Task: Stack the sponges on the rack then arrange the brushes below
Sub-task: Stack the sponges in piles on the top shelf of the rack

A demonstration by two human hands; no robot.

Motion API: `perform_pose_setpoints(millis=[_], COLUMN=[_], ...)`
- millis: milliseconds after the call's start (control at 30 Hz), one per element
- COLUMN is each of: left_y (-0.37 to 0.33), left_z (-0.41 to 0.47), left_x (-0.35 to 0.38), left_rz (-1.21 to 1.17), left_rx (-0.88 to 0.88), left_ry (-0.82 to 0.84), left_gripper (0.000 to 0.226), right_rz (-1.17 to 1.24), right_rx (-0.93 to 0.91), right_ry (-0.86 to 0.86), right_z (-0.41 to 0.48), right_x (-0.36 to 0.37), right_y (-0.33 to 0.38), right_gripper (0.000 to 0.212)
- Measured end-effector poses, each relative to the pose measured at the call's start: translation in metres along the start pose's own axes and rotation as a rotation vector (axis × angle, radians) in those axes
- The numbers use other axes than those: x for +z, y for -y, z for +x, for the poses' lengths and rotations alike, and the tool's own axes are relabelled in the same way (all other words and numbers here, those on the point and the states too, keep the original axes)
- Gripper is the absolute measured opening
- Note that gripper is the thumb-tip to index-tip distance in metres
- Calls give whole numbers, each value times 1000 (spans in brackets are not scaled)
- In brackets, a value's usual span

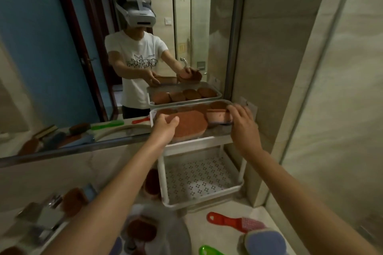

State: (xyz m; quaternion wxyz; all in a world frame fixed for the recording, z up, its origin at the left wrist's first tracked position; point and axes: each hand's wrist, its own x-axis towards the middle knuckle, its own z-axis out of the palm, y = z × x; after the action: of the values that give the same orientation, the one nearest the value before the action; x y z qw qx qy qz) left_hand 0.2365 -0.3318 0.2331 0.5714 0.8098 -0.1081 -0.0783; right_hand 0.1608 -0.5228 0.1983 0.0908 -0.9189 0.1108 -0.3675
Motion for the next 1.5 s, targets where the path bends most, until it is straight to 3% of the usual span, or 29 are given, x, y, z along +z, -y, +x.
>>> perform_pose_setpoints(millis=[167,567,767,867,1033,1300,1400,1500], left_y=[1,14,15,15,16,17,19,21], left_z=[14,18,13,6,1,-8,-15,-27], left_x=[6,8,14,18,20,24,25,30], left_rz=[254,715,736,752,790,826,782,688], left_rx=[-8,135,256,298,305,345,356,403], left_ry=[86,175,222,299,283,226,212,151], left_gripper=[36,42,42,41,41,39,39,40], right_rz=[-40,68,113,76,-9,-5,13,121], right_rx=[77,149,211,131,130,108,114,89], right_ry=[187,254,339,312,372,323,309,148], right_z=[1,-1,-1,-5,-5,-7,-10,-24], right_x=[4,-3,0,1,2,2,1,-2], right_y=[-1,5,8,10,11,10,11,13], right_gripper=[52,39,25,31,43,42,54,62])
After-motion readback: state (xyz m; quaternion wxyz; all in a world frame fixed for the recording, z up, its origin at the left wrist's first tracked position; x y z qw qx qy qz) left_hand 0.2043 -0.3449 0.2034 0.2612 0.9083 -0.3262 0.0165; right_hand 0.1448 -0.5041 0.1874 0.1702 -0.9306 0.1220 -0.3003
